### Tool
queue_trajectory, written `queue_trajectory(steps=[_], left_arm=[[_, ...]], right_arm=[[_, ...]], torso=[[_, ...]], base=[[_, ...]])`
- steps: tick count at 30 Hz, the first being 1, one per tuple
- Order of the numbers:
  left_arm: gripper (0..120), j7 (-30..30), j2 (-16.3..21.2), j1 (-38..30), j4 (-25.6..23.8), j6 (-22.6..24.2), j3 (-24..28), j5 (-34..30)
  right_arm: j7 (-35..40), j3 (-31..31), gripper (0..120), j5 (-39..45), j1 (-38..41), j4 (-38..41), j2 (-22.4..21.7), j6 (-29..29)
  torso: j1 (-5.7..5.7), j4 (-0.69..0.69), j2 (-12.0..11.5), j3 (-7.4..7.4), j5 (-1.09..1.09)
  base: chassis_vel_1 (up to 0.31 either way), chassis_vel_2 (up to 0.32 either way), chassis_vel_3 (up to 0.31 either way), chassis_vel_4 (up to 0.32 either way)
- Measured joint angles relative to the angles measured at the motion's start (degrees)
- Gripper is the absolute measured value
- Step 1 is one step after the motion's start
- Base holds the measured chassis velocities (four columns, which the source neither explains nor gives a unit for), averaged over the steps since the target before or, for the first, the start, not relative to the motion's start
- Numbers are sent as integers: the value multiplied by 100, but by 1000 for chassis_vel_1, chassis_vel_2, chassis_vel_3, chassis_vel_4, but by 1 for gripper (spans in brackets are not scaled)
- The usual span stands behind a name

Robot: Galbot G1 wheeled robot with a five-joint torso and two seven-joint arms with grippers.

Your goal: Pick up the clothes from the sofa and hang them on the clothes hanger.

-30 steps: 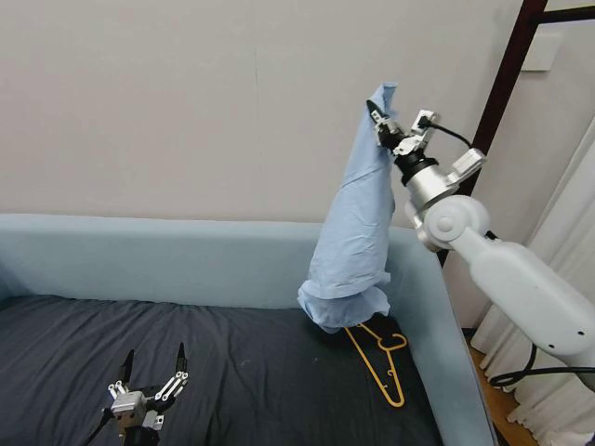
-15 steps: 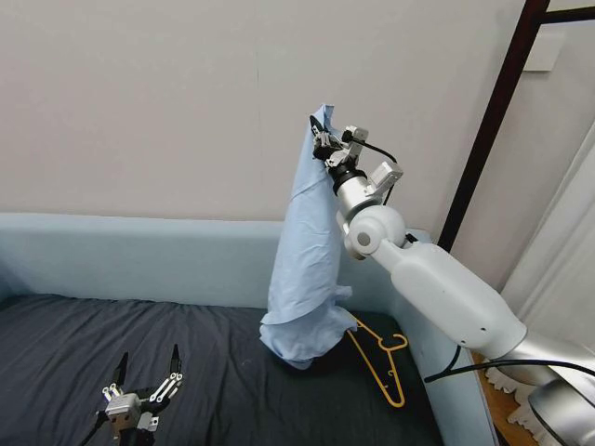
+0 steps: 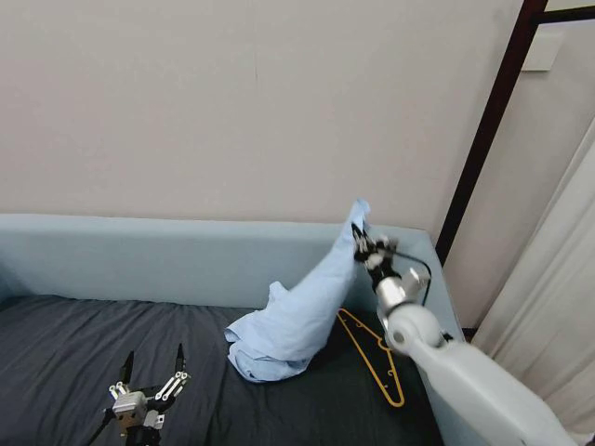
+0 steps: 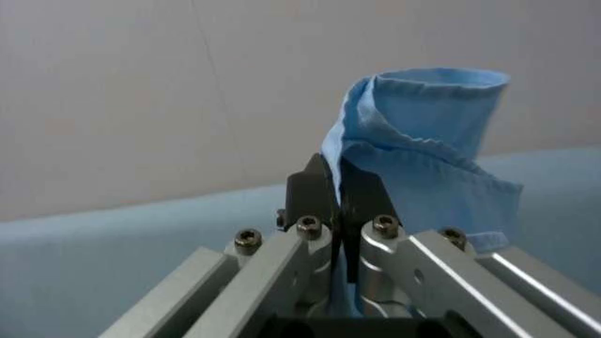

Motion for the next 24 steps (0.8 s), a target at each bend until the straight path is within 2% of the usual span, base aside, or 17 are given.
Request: queue_trajectory(steps=[1,4,10,16,20,22,23,24], left_arm=[[100,0,0,0,0,0,0,0],[100,0,-37,-17,21,5,50,42],[100,0,-29,-20,27,16,80,64],[100,-2,17,-18,26,19,70,54],[100,-8,33,-15,28,19,71,45],[100,-8,34,-15,28,19,71,45],[100,-12,36,-14,28,19,67,39],[100,-12,38,-14,28,19,65,36]], right_arm=[[0,0,0,0,0,0,0,0],[35,204,0,-431,-641,104,-61,23],[410,511,0,-1222,-1632,220,-77,-118],[900,576,0,-1549,-2068,419,-35,-482],[1645,589,0,-2091,-2489,671,-62,-1387],[1678,589,0,-2109,-2512,690,-73,-1443],[1860,585,0,-2167,-2631,824,-144,-1830],[1904,584,0,-2168,-2663,866,-166,-1939]], torso=[[0,0,0,0,0],[0,5,0,0,1],[0,2,0,0,0],[0,3,0,0,-1],[0,3,0,0,1],[0,3,0,0,1],[0,2,0,1,-1],[0,2,0,0,-1]], base=[[0,0,0,0],[0,0,0,0],[0,0,0,0],[0,0,0,0],[0,0,0,0],[0,0,0,0],[0,0,0,0],[0,0,0,0]])
